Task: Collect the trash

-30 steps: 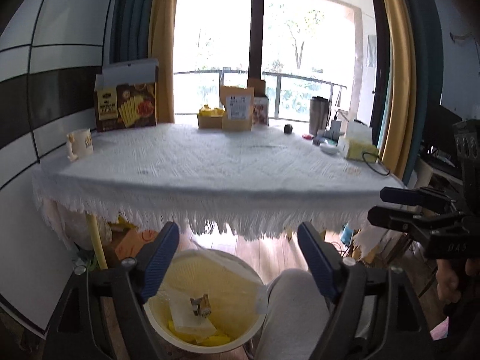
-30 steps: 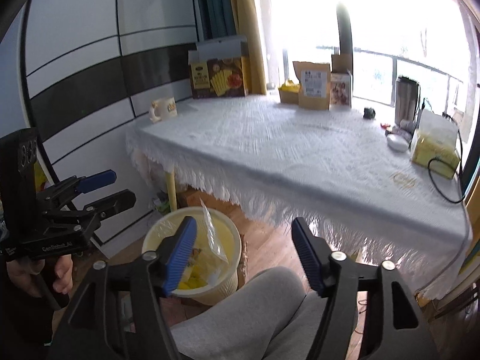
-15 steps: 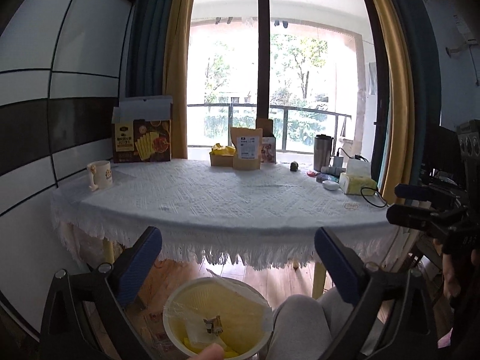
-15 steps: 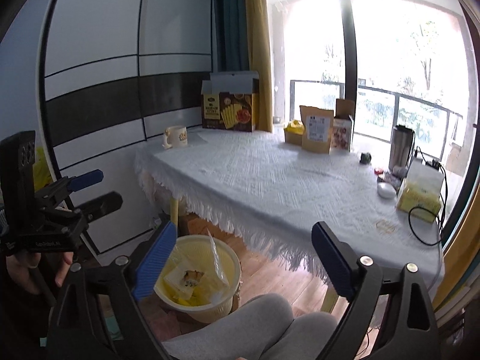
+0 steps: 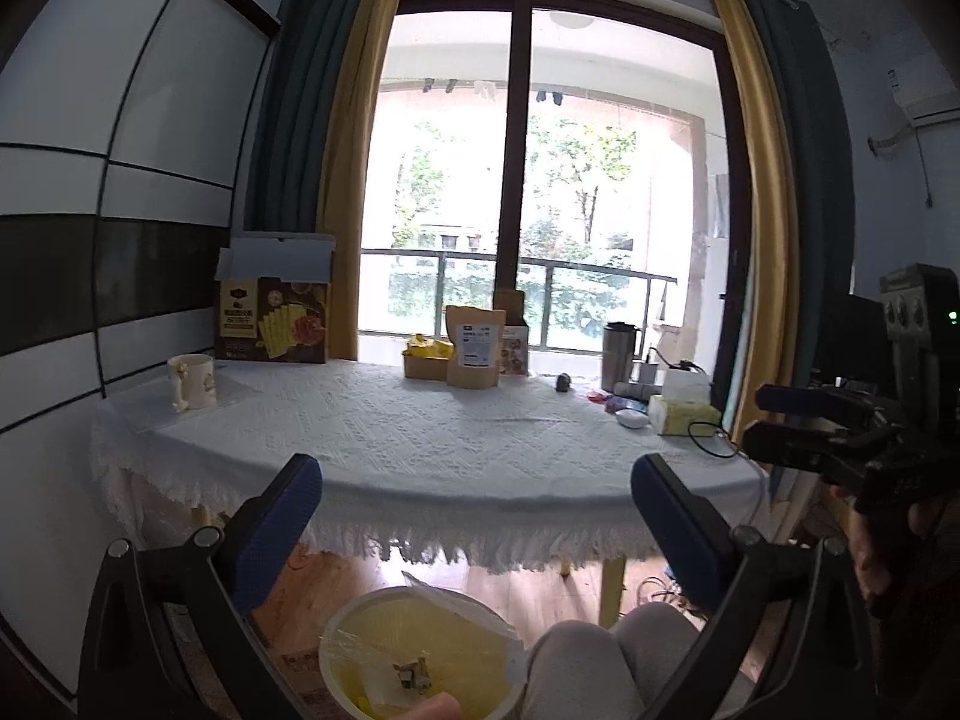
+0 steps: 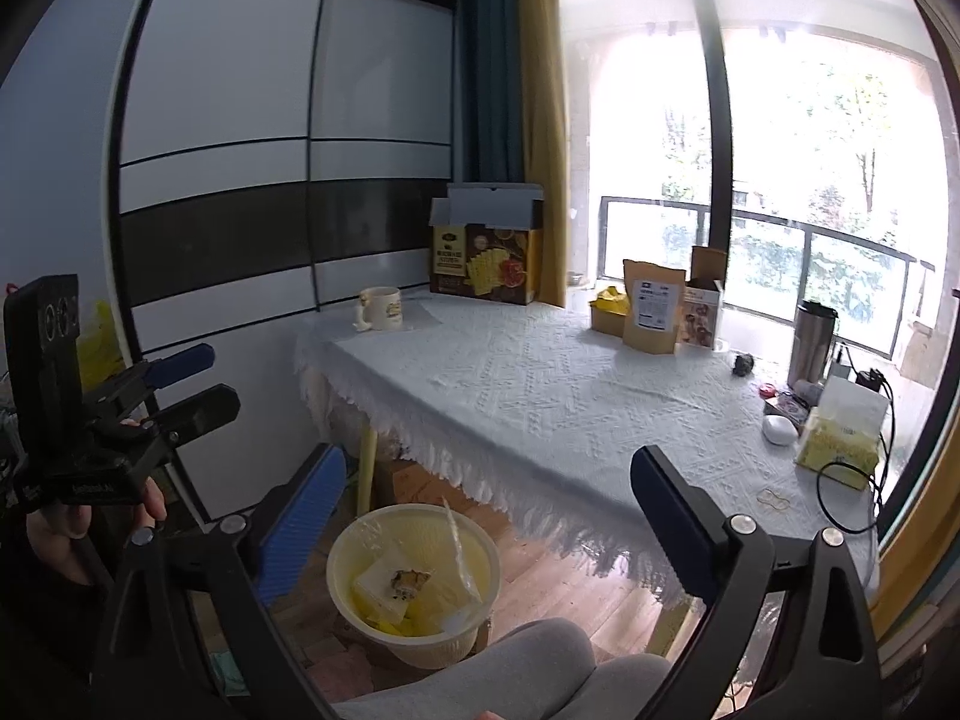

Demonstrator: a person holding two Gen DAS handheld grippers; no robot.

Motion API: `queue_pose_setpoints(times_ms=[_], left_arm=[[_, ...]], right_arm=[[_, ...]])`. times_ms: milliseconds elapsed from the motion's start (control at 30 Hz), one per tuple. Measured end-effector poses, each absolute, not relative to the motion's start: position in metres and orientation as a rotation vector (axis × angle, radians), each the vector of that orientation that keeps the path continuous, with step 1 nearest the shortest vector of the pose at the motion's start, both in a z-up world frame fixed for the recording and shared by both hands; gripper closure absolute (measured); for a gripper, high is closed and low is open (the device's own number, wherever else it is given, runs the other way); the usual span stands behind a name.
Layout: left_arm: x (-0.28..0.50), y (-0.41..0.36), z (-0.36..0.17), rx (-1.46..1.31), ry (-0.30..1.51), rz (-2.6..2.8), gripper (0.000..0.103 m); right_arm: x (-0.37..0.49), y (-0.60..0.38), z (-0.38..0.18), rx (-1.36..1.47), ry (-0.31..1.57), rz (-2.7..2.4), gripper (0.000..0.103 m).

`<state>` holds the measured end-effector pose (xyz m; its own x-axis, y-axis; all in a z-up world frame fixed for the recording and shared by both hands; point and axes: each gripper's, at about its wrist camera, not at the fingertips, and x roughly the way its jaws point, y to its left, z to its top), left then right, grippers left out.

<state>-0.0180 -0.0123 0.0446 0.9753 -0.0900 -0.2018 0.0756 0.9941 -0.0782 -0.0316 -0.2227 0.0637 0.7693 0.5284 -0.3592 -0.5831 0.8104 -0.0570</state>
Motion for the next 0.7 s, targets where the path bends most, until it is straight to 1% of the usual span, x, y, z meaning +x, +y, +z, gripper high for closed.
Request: queue_pose_setpoints(times_ms=[700], left_arm=[[0.003,-0.004,0.030,-0.086,0.232,-0.094,0.000]], right_arm=[[0.010,-0.212,0.041,-0.160,0.401,0.602,0.007]])
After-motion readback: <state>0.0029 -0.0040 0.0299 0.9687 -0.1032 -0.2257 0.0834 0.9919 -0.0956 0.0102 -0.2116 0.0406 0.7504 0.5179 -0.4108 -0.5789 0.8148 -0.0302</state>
